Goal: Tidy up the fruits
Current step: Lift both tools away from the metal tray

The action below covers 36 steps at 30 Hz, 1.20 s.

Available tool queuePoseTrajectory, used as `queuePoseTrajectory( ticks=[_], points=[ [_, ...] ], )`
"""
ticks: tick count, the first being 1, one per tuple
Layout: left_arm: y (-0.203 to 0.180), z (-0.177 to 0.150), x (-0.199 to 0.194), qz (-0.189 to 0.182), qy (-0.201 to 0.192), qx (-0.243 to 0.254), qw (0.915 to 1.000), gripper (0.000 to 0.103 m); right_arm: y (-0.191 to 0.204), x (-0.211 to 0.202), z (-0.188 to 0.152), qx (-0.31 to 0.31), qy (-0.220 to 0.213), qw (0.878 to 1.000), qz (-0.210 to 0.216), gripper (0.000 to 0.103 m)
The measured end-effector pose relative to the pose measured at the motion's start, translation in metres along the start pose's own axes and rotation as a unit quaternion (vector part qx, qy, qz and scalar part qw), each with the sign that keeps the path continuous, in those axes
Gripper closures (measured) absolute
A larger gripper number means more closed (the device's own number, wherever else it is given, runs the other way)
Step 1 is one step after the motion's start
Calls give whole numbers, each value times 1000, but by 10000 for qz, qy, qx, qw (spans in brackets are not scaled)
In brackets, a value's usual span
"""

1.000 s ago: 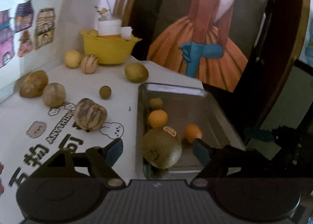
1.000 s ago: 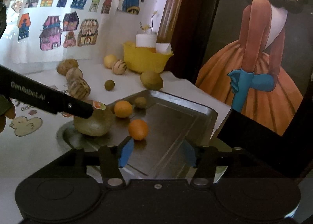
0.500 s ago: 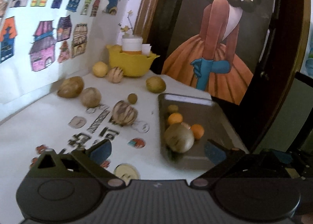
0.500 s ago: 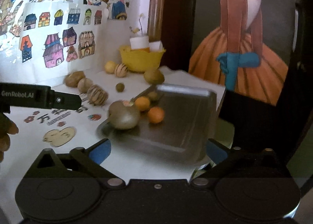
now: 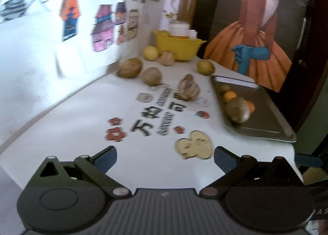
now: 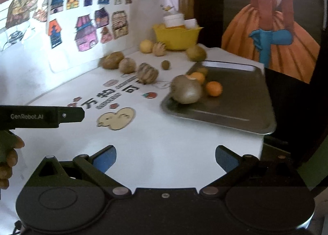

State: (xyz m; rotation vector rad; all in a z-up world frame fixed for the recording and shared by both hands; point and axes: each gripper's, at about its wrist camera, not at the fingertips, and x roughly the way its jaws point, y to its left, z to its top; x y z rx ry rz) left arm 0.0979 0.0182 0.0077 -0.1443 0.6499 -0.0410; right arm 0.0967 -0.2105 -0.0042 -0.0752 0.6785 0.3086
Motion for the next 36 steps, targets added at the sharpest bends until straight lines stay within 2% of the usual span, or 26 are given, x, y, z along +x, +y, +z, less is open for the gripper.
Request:
queuePoseTrajectory(
  ticks=[8,14,23,36],
  points=[
    [42,6,-4,429,77,-127,9990,0,21,15,18,-135,139,9986,489,1],
    [61,20,8,446,148,-195,9987,0,24,25,46,-411,27,9962,771,1],
    [68,34,37,437,376,-53,9983,0,24,44,70,-1161,-108,9906,715,1],
    [62,63,77,327,387,79,9987,0,18,87,82,-1526,-9,9847,841,1]
  ],
)
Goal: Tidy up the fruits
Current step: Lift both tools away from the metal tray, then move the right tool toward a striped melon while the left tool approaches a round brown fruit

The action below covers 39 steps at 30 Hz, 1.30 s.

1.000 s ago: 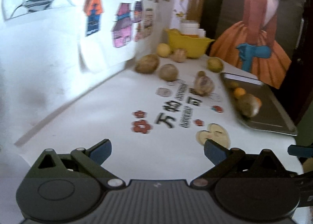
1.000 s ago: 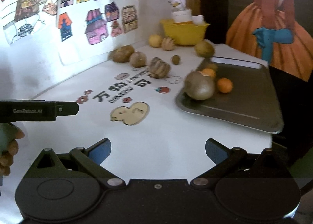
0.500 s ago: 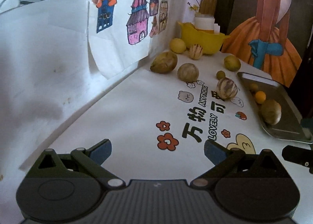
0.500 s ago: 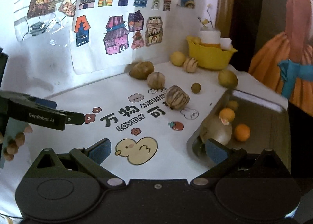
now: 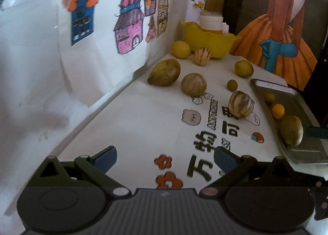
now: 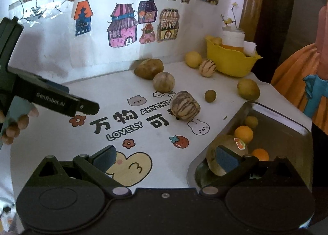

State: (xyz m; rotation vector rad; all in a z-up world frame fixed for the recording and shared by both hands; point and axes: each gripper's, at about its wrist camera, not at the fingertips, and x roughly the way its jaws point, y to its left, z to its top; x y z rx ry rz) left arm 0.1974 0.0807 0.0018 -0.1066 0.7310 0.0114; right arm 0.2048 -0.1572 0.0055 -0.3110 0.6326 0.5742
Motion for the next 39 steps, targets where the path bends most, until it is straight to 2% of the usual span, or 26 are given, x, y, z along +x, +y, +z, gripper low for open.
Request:
queuePoseTrajectory(
  ticks=[14,22,31,36,39],
  points=[
    [-24,35,40,-220,-185,38,9996,1,-26,34,17,-414,-89,9991,-4,1],
    [-34,52,60,-293,-253,15,9992,0,-40,47,22,-390,-64,9992,109,1],
    [-29,72,85,-443,-231,-464,9977,0,-46,62,37,-867,-21,9960,221,1],
    [-30,84,109,-464,-16,-945,9944,1,-46,77,45,-1367,24,9893,509,1],
    [-34,90,118,-464,13,-1021,9937,1,-50,86,52,-1528,97,9864,590,1]
  ],
)
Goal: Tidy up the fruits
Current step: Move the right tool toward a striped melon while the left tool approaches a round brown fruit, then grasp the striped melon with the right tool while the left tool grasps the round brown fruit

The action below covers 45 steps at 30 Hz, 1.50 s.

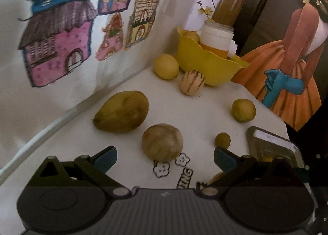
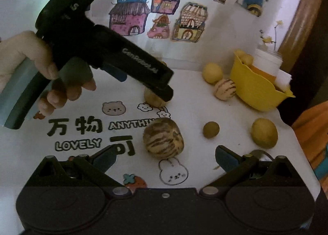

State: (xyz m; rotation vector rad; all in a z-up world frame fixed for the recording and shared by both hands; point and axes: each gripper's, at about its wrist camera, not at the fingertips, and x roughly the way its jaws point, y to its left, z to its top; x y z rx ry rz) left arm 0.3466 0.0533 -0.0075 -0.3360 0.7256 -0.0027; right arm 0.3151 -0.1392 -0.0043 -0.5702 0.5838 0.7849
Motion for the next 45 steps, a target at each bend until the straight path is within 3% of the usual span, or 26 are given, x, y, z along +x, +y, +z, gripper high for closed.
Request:
queuePoseTrajectory(
  ticks=[9,16,28,33,41,45],
  points=[
    [-1,2,15,132,49,-130,9998,8,-9,17,10,93,112,9989,445,7],
    [-2,5,23,119,40,-233,9996,15,-12,27,15,194,170,9984,513,16],
    [-1,6,29,239,6,-329,9992,33,-17,38,18,442,298,9964,655,32],
    [-2,7,32,270,-10,-302,9992,46,-17,43,20,499,323,9957,710,36],
    [-1,6,33,254,-67,-316,9992,49,-19,51,22,519,468,9953,673,48],
    [0,4,31,246,-88,-271,9993,50,-22,52,21,634,447,9945,708,49]
  ],
)
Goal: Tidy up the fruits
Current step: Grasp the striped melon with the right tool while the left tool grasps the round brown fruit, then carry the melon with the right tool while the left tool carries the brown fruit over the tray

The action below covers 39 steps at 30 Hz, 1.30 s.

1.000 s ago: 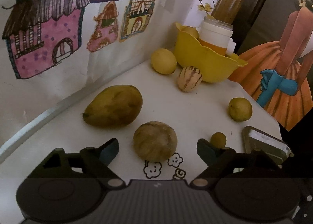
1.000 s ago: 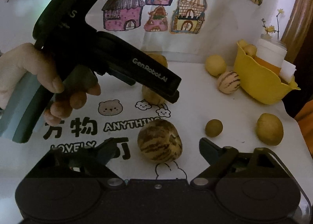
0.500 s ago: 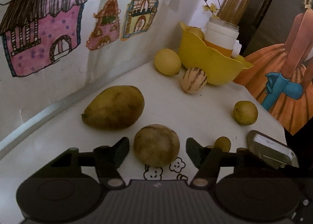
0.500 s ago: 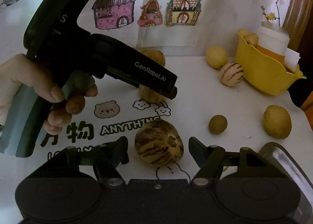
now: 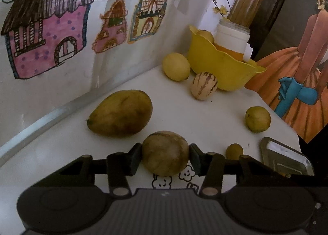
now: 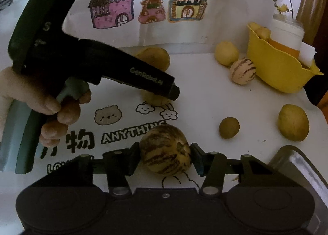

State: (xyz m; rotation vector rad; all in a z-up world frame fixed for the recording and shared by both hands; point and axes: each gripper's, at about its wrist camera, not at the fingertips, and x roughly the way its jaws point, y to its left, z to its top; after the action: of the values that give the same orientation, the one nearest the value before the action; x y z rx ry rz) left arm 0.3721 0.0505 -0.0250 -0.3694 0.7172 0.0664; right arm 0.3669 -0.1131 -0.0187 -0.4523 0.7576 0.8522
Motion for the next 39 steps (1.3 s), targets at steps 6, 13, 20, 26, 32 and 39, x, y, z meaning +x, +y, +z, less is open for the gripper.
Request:
queuePoseTrajectory(
  ticks=[6,13,20,26,32,39],
  points=[
    [1,-7,-10,21,-21,181,9998,50,4,-6,-6,92,-93,9999,64,49],
    [6,-20,-30,-31,29,260,9997,50,18,-24,-16,185,-296,9990,264,49],
    [10,-37,-54,-61,52,393,9992,50,33,-47,-36,528,-632,9958,394,50],
    [5,-52,-83,-187,-65,601,9980,50,41,-88,-56,903,-1042,9895,431,49],
    [-16,-66,-106,-524,-145,726,9959,50,37,-137,-85,1174,-1177,9859,196,50],
    [-50,-86,-125,-965,-159,878,9913,50,15,-178,-128,1676,-1161,9782,-394,50]
  ],
)
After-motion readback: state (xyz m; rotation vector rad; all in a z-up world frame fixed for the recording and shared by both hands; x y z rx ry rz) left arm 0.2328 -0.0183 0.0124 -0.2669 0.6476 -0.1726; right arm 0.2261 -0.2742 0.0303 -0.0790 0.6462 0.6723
